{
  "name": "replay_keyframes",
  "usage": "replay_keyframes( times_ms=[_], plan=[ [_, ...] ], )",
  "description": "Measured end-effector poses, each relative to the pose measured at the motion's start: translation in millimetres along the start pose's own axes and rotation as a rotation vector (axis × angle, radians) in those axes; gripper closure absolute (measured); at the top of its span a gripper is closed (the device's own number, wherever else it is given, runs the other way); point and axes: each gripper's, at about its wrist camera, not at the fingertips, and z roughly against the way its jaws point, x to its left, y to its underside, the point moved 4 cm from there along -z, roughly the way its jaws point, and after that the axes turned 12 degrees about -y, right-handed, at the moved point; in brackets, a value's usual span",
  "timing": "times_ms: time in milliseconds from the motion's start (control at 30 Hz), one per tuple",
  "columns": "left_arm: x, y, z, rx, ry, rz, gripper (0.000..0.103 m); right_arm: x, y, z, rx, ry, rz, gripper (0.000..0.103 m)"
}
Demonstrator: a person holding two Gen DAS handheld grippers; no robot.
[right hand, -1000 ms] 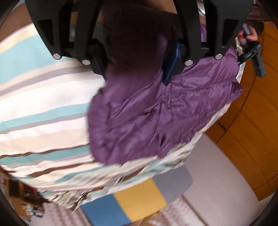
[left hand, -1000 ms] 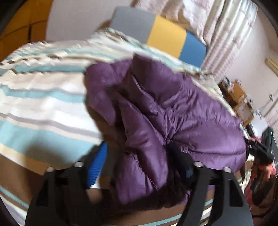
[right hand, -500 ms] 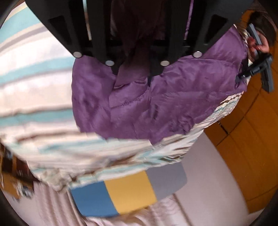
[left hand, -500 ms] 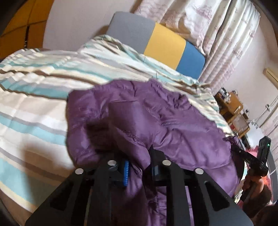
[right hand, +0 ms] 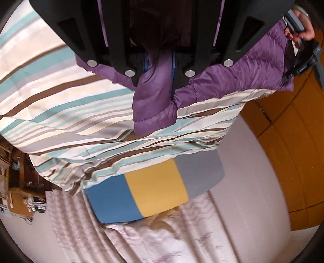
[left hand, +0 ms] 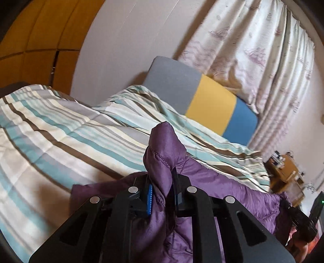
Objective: Fold large clothes
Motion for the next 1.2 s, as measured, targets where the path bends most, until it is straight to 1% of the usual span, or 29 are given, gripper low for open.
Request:
replay_keyframes(
  times_ms=[133, 233, 300, 333, 400, 433, 567, 667, 800, 900, 967, 1000, 1033, 1067, 1100, 1133, 1200],
  plan=[
    [-1.8, 6.2, -35.5, 0.022, -0.074, -0.017, 0.088, -14.1, 5.0, -36.5, 0.029, 0.062, 0.032, 0.088],
    [1.6, 14.3, -54.3, 0.042, -0.112, -0.023, 0.088, -24.3, 17.2, -63.3, 0.076, 0.114, 0.084, 0.088],
    [5.0, 20.4, -64.8, 0.065, -0.137, -0.022, 0.088, -32.2, 27.2, -77.6, 0.101, 0.144, 0.089, 0.085],
    [8.0, 26.5, -74.1, 0.095, -0.152, -0.022, 0.088, -37.8, 33.2, -84.1, 0.119, 0.167, 0.080, 0.084],
    [12.3, 37.2, -88.3, 0.148, -0.157, -0.017, 0.088, -49.4, 42.5, -96.2, 0.168, 0.192, 0.055, 0.079],
    [13.9, 40.9, -94.7, 0.174, -0.151, -0.011, 0.088, -53.3, 45.3, -101.0, 0.189, 0.205, 0.046, 0.078],
    [13.9, 44.5, -102.0, 0.201, -0.155, -0.021, 0.088, -57.9, 54.5, -116.8, 0.271, 0.251, 0.063, 0.074],
    [17.1, 46.1, -105.5, 0.219, -0.147, -0.012, 0.087, -57.5, 59.4, -120.2, 0.282, 0.275, 0.080, 0.074],
    [17.7, 46.6, -105.0, 0.223, -0.146, -0.008, 0.086, -57.6, 61.7, -122.7, 0.283, 0.291, 0.092, 0.073],
    [15.1, 47.0, -104.7, 0.224, -0.153, -0.016, 0.077, -58.1, 61.1, -122.8, 0.283, 0.297, 0.095, 0.071],
    [12.8, 46.0, -99.8, 0.228, -0.196, -0.034, 0.058, -58.3, 60.8, -122.3, 0.282, 0.304, 0.097, 0.069],
    [10.2, 45.3, -96.5, 0.228, -0.215, -0.043, 0.052, -57.6, 60.5, -121.9, 0.282, 0.310, 0.100, 0.068],
    [8.4, 42.4, -86.5, 0.223, -0.264, -0.063, 0.036, -56.8, 60.4, -121.7, 0.282, 0.318, 0.105, 0.067],
    [6.2, 40.2, -78.0, 0.208, -0.284, -0.073, 0.022, -55.1, 61.0, -121.5, 0.282, 0.324, 0.108, 0.066],
    [2.1, 35.5, -59.7, 0.156, -0.302, -0.081, 0.020, -54.9, 61.0, -121.4, 0.281, 0.329, 0.111, 0.065],
    [-1.5, 32.7, -46.9, 0.112, -0.307, -0.083, 0.020, -54.9, 61.2, -121.2, 0.280, 0.332, 0.113, 0.065],
    [-16.2, 26.9, -20.0, 0.031, -0.296, -0.099, 0.020, -54.6, 61.1, -120.8, 0.280, 0.333, 0.112, 0.063]
  ],
)
